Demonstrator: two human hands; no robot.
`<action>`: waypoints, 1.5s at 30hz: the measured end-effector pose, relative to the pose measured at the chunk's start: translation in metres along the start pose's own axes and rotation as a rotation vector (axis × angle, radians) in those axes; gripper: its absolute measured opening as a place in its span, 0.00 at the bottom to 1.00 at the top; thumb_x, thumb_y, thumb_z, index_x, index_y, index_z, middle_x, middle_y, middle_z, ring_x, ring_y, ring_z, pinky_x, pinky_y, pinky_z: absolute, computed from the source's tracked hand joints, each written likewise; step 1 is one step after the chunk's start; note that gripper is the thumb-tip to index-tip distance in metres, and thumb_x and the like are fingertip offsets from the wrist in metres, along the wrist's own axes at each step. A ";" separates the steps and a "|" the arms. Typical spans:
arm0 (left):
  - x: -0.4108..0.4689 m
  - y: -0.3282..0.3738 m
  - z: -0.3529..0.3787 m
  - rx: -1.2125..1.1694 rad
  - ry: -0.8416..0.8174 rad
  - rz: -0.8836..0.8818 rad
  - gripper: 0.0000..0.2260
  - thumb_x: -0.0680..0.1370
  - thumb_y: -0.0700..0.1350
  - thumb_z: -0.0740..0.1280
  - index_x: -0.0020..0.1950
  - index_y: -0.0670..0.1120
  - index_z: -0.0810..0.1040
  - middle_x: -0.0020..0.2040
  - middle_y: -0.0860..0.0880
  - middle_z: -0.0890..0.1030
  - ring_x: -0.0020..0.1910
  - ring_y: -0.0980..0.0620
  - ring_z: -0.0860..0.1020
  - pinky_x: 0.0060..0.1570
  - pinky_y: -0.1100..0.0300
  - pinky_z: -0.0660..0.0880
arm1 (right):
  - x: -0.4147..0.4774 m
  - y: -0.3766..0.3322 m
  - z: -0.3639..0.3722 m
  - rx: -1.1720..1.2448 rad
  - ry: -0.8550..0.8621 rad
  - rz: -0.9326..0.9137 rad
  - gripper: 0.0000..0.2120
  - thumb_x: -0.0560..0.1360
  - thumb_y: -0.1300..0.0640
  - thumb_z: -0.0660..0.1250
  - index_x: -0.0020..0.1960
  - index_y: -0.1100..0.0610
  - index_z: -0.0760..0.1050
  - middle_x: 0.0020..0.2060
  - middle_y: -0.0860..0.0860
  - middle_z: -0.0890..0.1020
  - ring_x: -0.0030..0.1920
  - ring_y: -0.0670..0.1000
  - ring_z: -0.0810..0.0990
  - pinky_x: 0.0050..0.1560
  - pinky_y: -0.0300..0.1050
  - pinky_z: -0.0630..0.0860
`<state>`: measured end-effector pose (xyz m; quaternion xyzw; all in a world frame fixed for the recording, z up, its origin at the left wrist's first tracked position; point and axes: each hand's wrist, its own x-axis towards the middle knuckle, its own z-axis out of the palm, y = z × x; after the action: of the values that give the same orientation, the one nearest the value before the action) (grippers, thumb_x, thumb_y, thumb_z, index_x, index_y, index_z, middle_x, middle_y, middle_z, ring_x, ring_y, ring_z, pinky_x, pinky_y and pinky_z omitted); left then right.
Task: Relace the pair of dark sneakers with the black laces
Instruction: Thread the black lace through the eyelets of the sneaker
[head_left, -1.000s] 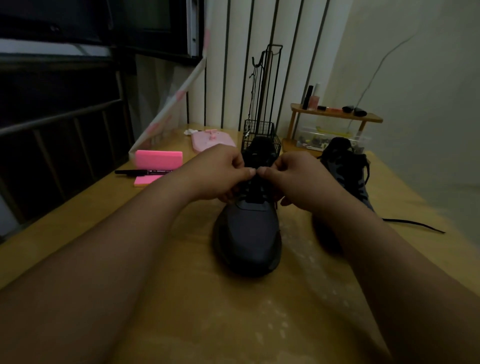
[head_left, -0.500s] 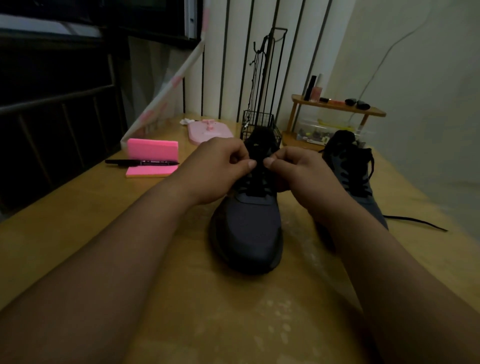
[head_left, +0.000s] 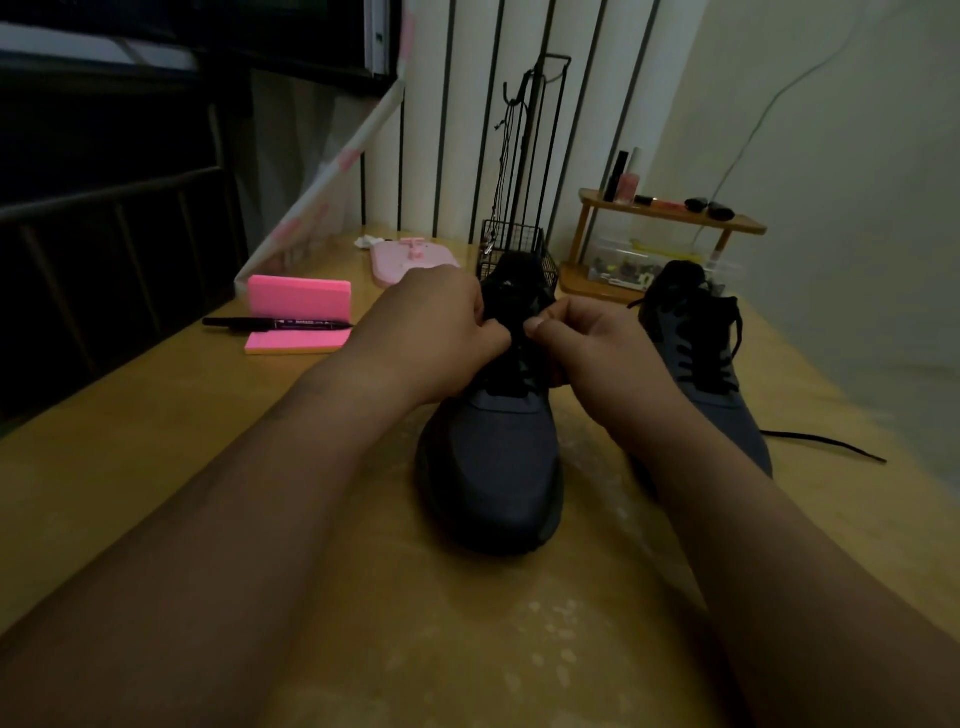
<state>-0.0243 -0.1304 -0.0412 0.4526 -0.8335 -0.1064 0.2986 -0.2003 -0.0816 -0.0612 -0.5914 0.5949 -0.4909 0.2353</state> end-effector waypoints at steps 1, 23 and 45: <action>-0.001 0.000 0.000 0.028 0.022 0.015 0.09 0.78 0.49 0.69 0.42 0.44 0.81 0.37 0.46 0.80 0.39 0.48 0.78 0.40 0.52 0.76 | 0.000 0.000 0.001 -0.046 0.014 -0.025 0.09 0.82 0.55 0.69 0.46 0.59 0.80 0.37 0.51 0.83 0.39 0.50 0.82 0.46 0.58 0.82; 0.000 -0.044 0.015 -0.764 -0.228 0.042 0.07 0.86 0.45 0.62 0.52 0.45 0.76 0.42 0.48 0.77 0.41 0.54 0.77 0.39 0.58 0.77 | 0.003 -0.003 -0.007 0.152 -0.188 0.086 0.07 0.85 0.59 0.63 0.48 0.57 0.76 0.42 0.55 0.79 0.45 0.55 0.78 0.49 0.53 0.76; -0.005 -0.042 0.015 -0.706 -0.194 0.034 0.07 0.86 0.42 0.63 0.58 0.39 0.76 0.50 0.36 0.78 0.42 0.47 0.77 0.40 0.60 0.78 | 0.001 -0.002 -0.014 -0.245 -0.106 -0.155 0.04 0.83 0.55 0.66 0.52 0.53 0.79 0.44 0.51 0.84 0.44 0.52 0.85 0.48 0.60 0.84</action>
<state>-0.0020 -0.1514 -0.0745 0.2958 -0.7772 -0.4250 0.3576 -0.2117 -0.0778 -0.0536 -0.6847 0.5897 -0.3997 0.1540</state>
